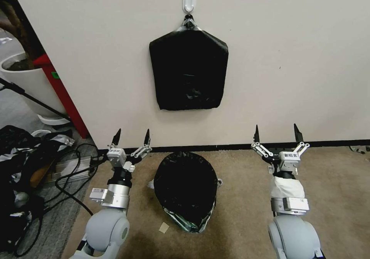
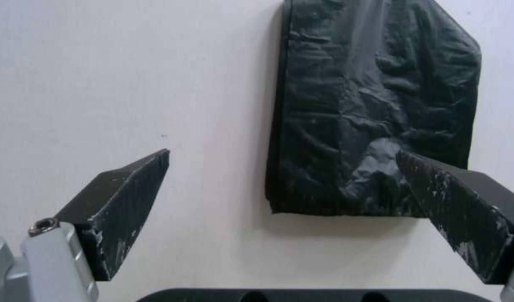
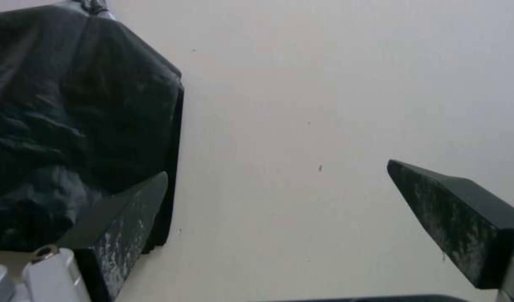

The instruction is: Place a trash bag onto the trash bin.

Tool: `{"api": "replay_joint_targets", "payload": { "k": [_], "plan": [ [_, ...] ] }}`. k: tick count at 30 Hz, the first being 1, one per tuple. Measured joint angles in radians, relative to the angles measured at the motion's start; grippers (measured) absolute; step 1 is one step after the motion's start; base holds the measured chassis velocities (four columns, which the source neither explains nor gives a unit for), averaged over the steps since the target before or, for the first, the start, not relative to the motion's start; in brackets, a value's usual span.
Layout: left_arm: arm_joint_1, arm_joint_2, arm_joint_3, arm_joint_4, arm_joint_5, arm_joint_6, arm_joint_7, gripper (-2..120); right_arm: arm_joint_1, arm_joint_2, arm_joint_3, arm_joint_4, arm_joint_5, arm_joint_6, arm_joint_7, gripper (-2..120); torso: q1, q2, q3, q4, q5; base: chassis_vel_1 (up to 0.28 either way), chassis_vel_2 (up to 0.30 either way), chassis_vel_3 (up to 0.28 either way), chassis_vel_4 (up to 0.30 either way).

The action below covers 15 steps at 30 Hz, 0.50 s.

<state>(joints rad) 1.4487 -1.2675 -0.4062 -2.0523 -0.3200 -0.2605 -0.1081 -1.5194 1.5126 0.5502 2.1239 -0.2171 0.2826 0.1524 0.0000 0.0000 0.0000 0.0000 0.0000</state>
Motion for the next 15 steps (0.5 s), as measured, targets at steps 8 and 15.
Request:
{"api": "replay_joint_targets", "payload": {
  "k": [8,15],
  "plan": [
    [-0.001,0.0,0.003,0.001,-0.004,0.005,-0.004,100,0.001,-0.003,-0.005,0.0,0.002,-0.004,0.001,100,0.0,0.0,0.0,0.0,0.0,0.0,0.0,0.0,0.0],
    [-0.001,0.001,0.004,0.001,-0.005,0.007,-0.007,100,0.002,-0.004,-0.008,-0.001,0.003,-0.006,0.003,100,0.0,0.0,0.0,0.0001,0.0,0.0,0.0,0.0,0.0]
  ]
}}
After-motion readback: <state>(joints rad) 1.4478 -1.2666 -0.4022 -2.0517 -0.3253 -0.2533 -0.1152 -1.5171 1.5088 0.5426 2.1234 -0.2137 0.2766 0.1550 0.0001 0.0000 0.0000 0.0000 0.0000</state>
